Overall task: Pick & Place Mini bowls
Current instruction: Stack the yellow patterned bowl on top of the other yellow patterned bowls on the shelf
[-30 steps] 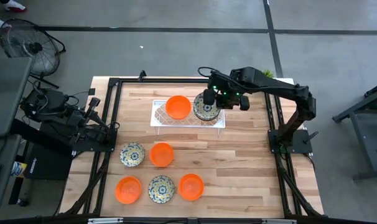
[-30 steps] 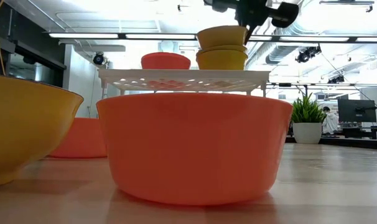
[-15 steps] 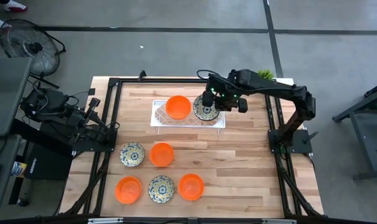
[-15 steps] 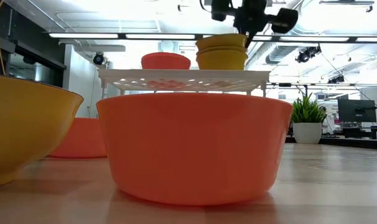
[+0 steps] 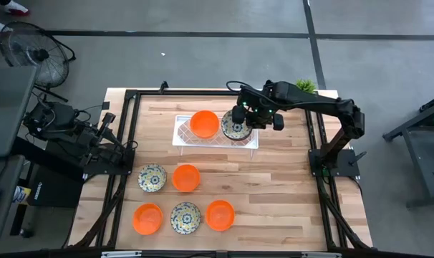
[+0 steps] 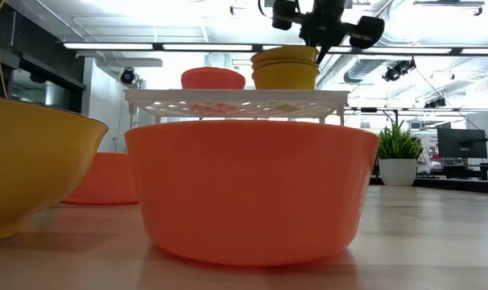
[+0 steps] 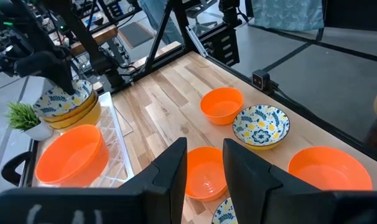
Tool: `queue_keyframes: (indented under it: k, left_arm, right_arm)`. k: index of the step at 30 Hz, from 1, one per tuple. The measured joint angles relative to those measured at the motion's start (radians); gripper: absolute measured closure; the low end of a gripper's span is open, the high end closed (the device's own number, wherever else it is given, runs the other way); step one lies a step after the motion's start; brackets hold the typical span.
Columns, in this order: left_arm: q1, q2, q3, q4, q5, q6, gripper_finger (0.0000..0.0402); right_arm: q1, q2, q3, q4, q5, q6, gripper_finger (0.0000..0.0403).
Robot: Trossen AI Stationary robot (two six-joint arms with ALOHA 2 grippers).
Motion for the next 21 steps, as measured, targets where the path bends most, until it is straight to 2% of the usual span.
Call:
queue_keyframes:
  k: [14, 21]
  left_arm:
    - [0.0, 0.0, 0.0, 0.0, 0.0, 0.0, 0.0302]
    - [0.0, 0.0, 0.0, 0.0, -0.001, 0.0, 0.0302]
  right_arm:
    - [-0.008, -0.019, 0.0, 0.006, 0.02, -0.015, 0.0272]
    - [-0.014, -0.078, 0.0, 0.019, 0.059, -0.016, 0.0259]
